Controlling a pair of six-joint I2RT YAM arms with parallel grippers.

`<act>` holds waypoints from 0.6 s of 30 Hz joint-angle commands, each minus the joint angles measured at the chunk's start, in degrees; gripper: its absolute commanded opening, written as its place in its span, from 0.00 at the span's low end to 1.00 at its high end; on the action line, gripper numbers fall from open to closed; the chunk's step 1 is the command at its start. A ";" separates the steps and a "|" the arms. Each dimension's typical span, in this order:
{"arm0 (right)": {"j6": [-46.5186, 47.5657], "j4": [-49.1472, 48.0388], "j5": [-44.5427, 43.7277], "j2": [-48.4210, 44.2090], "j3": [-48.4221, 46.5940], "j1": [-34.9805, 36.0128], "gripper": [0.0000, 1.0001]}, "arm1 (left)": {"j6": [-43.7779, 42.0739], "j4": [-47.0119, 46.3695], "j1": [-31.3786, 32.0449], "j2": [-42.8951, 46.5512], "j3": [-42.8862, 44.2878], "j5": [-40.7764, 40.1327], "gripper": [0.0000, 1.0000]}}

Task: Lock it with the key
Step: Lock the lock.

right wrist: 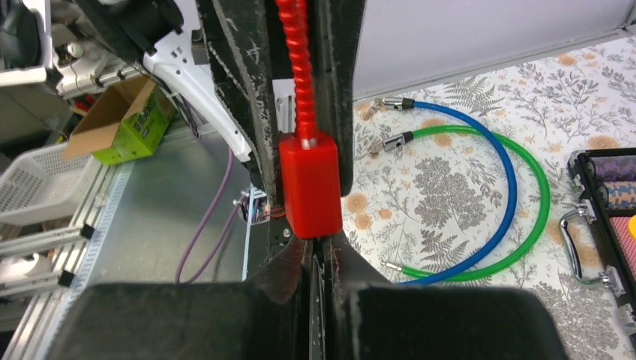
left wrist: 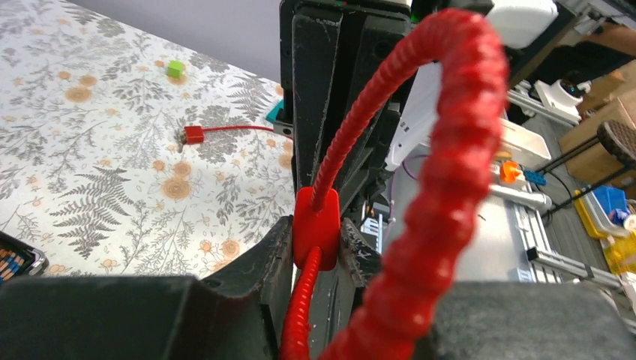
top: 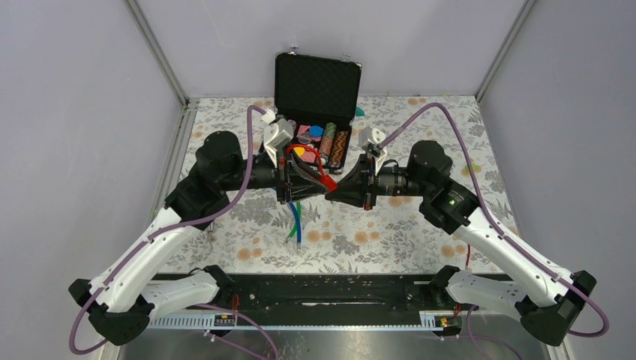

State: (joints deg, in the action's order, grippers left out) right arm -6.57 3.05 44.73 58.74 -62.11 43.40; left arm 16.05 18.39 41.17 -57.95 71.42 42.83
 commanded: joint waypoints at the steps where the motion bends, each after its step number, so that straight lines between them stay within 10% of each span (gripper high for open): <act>1: -15.32 -13.16 -3.44 -1.17 7.33 0.09 0.00 | 5.64 -17.60 -2.01 6.51 -2.67 -7.72 0.00; 9: -26.33 -29.98 -4.43 0.69 13.19 0.03 0.00 | 7.97 -24.04 -2.00 9.29 -8.60 -13.41 0.00; 18: 1.59 10.52 8.05 1.84 0.81 0.09 0.00 | -5.39 1.80 -3.38 4.41 6.17 -2.86 0.00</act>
State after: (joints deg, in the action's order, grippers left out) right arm -18.92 -6.46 45.10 60.25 -56.25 43.31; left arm 17.61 14.94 39.20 -52.25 68.27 35.00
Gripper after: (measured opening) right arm 0.046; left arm 0.233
